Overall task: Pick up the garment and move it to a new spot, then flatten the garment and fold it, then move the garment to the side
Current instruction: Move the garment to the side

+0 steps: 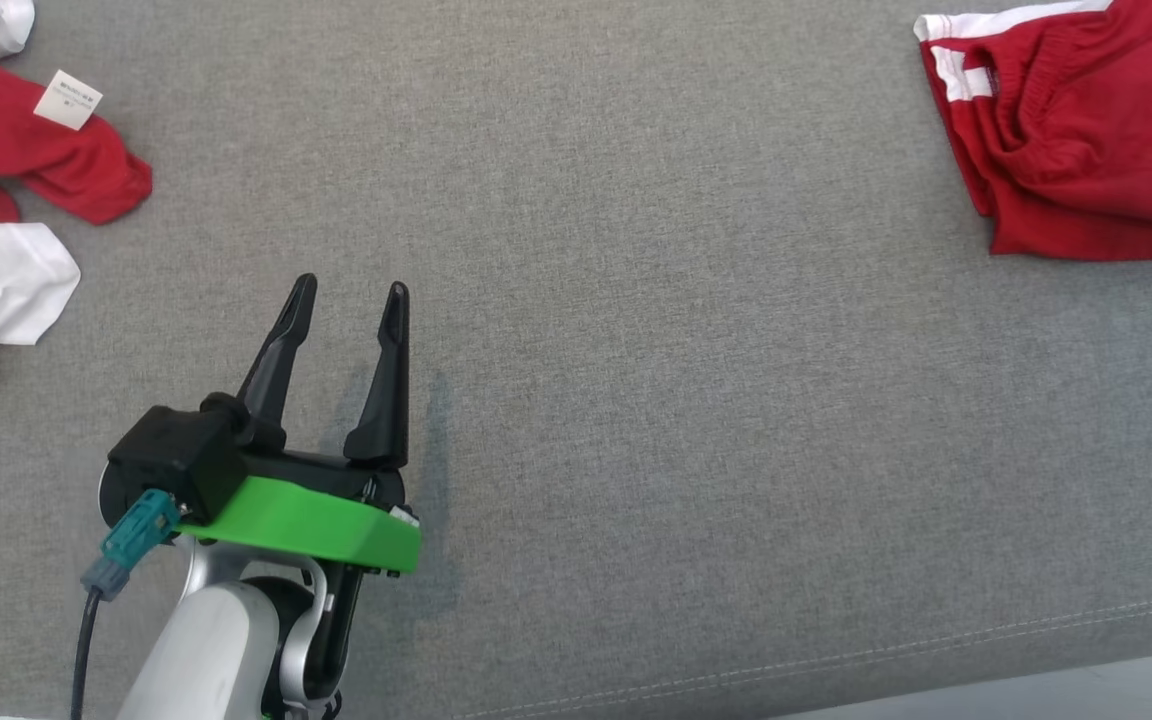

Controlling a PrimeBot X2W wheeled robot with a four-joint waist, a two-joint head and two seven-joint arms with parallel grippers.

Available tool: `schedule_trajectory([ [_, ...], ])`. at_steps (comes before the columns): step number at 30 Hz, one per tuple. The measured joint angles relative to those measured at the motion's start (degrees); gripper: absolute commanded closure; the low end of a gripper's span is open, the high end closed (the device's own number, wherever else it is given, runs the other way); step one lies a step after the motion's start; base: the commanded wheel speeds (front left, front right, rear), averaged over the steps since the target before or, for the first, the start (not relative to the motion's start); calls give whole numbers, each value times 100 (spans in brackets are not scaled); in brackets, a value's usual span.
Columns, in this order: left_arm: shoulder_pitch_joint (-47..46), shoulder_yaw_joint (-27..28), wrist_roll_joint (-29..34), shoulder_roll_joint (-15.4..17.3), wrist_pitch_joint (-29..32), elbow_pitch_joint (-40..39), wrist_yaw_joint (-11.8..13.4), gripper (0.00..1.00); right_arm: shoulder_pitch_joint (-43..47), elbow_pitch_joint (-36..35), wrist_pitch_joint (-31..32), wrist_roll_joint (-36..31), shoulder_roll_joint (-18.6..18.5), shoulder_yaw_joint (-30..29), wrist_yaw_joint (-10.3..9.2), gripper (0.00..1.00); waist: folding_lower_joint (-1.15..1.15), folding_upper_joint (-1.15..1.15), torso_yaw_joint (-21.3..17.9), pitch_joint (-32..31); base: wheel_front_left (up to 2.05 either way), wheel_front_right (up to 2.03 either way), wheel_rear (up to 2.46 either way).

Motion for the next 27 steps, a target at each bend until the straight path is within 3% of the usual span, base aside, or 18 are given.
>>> schedule_trajectory([
  [13,-115,347,-93,-37,-252,783,-16,0,30,-820,-118,-364,563,145,-35,0,0,0,-196,-676,0,0,0],
  [20,-106,632,-92,-63,-408,1137,-5,0,442,-1671,-116,-499,770,-201,-240,0,0,0,-284,-1060,0,0,0],
  [27,-16,801,-90,-96,-532,1383,11,0,1424,-2327,-116,-656,1128,-445,-390,0,0,0,-307,-1411,0,0,0],
])
